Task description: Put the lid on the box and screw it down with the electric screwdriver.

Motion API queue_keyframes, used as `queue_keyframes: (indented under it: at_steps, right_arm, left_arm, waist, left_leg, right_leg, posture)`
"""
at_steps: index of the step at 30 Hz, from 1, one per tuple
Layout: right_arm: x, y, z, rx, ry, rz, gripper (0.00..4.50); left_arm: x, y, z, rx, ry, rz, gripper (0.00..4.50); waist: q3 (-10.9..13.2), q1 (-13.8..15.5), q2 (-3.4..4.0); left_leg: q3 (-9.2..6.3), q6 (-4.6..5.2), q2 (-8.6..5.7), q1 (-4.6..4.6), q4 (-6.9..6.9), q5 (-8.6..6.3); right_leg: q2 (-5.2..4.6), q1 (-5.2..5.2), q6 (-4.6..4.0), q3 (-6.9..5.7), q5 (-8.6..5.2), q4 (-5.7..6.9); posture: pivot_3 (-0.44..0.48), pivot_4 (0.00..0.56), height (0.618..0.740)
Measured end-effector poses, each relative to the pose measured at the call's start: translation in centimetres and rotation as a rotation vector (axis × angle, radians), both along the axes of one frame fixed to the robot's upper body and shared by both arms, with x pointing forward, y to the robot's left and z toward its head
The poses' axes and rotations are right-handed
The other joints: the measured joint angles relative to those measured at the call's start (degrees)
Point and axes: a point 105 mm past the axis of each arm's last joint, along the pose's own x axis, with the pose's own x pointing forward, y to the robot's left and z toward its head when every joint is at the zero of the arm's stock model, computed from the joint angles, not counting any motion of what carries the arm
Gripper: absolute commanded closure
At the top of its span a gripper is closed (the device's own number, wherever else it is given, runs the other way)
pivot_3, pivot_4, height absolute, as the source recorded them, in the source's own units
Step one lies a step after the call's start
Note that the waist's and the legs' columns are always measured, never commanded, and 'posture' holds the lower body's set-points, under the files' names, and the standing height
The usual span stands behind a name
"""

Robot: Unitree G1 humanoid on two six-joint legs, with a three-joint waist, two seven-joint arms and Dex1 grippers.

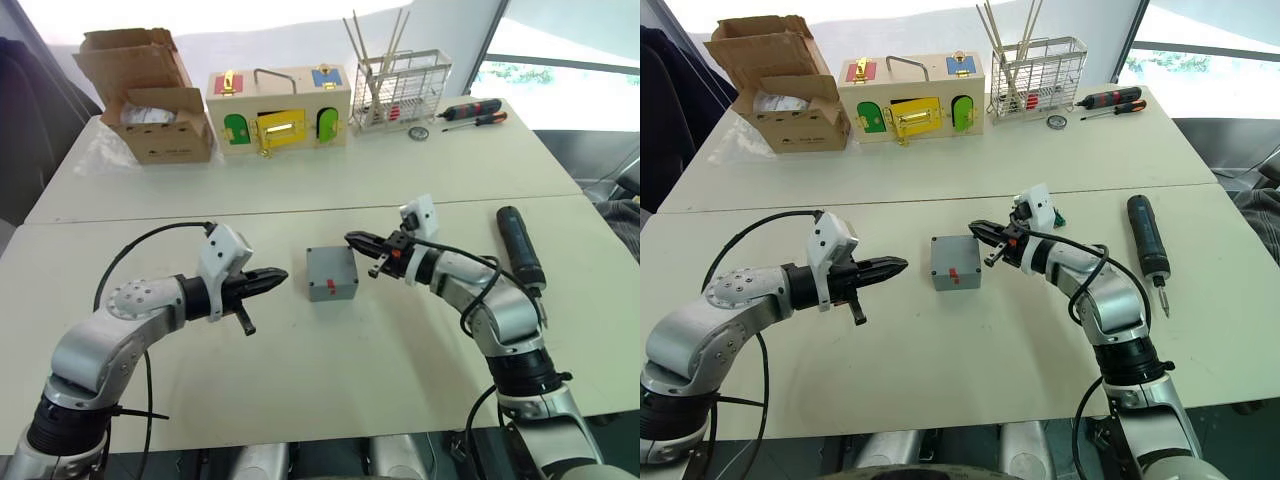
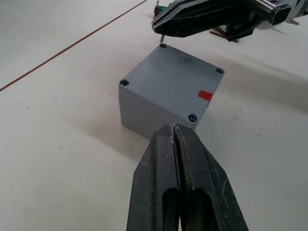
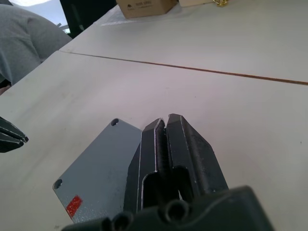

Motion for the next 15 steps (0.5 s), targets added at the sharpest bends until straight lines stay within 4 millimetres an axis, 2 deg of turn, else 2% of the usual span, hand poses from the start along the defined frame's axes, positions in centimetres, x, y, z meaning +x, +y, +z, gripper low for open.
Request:
queue_keyframes:
  at_steps: [12,15]
  right_arm:
    - [-0.15,-0.07,-0.88,-0.022,0.012,-0.013,4.46]
    - [-0.12,0.01,-0.88,-0.035,-0.002,-0.013,3.55]
  left_arm:
    - [0.36,0.08,0.03,0.002,0.0,0.006,4.5]
    - [0.37,0.07,0.03,0.002,-0.001,0.006,4.5]
  waist:
    - [0.0,-0.02,0.0]
    - [0.0,-0.03,0.0]
  left_leg:
    - [0.0,0.0,0.0,0.0,0.0,0.0]
    - [0.0,0.0,0.0,0.0,0.0,0.0]
  right_leg:
    - [0.0,0.0,0.0,0.0,0.0,0.0]
    - [0.0,0.0,0.0,0.0,0.0,0.0]
  posture:
    - [0.0,0.15,0.734]
    - [0.0,0.15,0.734]
